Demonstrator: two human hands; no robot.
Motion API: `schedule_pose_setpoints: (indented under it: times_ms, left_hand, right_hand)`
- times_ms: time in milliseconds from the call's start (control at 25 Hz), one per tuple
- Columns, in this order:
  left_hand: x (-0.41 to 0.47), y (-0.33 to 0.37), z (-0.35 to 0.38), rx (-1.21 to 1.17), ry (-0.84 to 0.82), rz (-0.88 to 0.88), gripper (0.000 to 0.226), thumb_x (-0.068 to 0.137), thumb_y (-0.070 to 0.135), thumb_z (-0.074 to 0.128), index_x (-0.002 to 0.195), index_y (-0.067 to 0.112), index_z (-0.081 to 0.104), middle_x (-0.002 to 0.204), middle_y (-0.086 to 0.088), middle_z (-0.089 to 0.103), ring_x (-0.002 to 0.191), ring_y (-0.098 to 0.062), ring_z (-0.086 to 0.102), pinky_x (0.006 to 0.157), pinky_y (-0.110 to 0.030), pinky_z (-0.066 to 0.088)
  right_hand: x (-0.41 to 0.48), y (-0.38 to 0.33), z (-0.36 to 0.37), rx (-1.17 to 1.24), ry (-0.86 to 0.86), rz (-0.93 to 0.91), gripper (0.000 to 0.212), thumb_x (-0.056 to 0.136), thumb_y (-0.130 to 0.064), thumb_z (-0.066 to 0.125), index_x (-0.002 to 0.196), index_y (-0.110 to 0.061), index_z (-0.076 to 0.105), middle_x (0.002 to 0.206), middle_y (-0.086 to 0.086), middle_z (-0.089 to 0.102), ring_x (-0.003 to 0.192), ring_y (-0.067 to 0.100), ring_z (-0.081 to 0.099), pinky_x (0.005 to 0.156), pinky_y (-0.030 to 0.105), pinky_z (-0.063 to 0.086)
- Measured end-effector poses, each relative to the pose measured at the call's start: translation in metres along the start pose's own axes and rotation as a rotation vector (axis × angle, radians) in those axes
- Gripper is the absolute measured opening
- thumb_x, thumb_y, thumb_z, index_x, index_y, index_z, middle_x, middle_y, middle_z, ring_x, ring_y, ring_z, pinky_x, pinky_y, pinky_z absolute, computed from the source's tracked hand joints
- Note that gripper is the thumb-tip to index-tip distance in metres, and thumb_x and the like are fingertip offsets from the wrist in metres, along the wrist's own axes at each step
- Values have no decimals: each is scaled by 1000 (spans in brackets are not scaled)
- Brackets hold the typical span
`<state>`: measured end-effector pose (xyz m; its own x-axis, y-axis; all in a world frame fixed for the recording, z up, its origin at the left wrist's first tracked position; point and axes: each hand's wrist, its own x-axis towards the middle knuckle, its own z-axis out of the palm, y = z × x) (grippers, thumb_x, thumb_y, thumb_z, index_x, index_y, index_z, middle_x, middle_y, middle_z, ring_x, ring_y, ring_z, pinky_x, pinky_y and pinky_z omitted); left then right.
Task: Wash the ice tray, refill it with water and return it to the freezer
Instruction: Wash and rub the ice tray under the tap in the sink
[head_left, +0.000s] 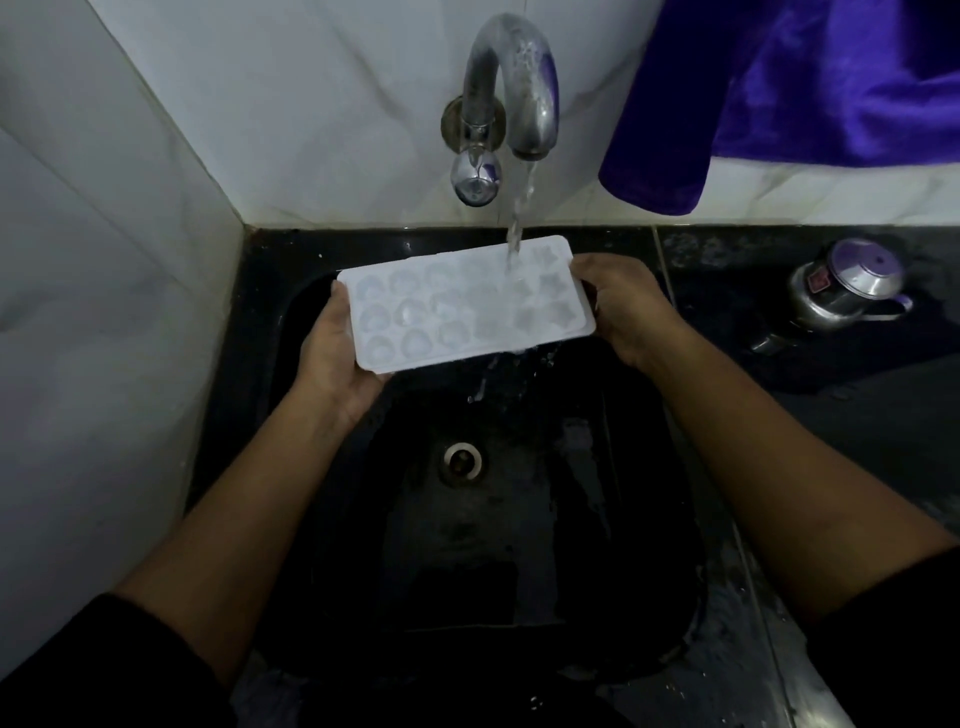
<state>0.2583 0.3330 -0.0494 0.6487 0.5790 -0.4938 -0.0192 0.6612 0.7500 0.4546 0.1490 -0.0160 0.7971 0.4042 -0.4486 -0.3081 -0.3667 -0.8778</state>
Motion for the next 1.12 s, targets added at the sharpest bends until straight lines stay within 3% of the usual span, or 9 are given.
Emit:
schedule_pose_setpoints:
  times_ms: [280, 400, 560, 720, 960, 1120]
  left_hand:
    - [17, -26, 49, -9, -69, -81, 60, 112, 53, 29, 140, 10, 61, 132, -13, 73, 115, -31, 73, 83, -45, 65]
    - [20, -34, 66, -1, -105, -107, 62, 112, 53, 29, 143, 9, 60, 134, -15, 72, 118, -34, 72, 86, -48, 64]
    - [19, -42, 76, 11, -122, -109, 62, 112, 53, 33, 148, 8, 56, 137, -15, 70, 122, -36, 70, 91, -52, 63]
    - [7, -47, 57, -4, -64, -111, 60, 111, 52, 35, 148, 9, 56, 137, -15, 70, 124, -36, 69, 100, -55, 58]
    - [-26, -30, -1, -35, 74, -57, 60, 111, 53, 35, 144, 8, 59, 135, -15, 72, 121, -35, 70, 90, -49, 61]
    - [-53, -20, -39, -47, 143, -24, 60, 109, 52, 41, 143, 7, 61, 132, -16, 72, 114, -33, 74, 76, -42, 65]
  right_hand:
    - [-2, 11, -57, 83, 56, 13, 24, 105, -21, 54, 111, -11, 75, 99, 8, 81, 99, 30, 77, 88, 46, 63]
    - [-4, 15, -74, 101, 106, 6, 23, 103, -21, 55, 106, -11, 76, 101, 11, 80, 98, 31, 77, 92, 51, 61]
    - [-10, 17, -90, 108, 138, 4, 24, 103, -19, 54, 105, -10, 76, 102, 12, 80, 96, 31, 77, 95, 53, 60]
    - [-19, 22, -81, 85, 86, 22, 24, 105, -25, 54, 108, -12, 75, 100, 8, 80, 95, 27, 78, 87, 46, 63]
    - [-19, 9, -30, -75, -53, 25, 29, 103, -37, 60, 111, -12, 74, 99, 7, 79, 91, 25, 77, 73, 37, 61]
    - [-8, -28, 15, -130, -137, -69, 39, 103, -44, 59, 125, -13, 66, 109, 7, 76, 98, 23, 75, 85, 39, 60]
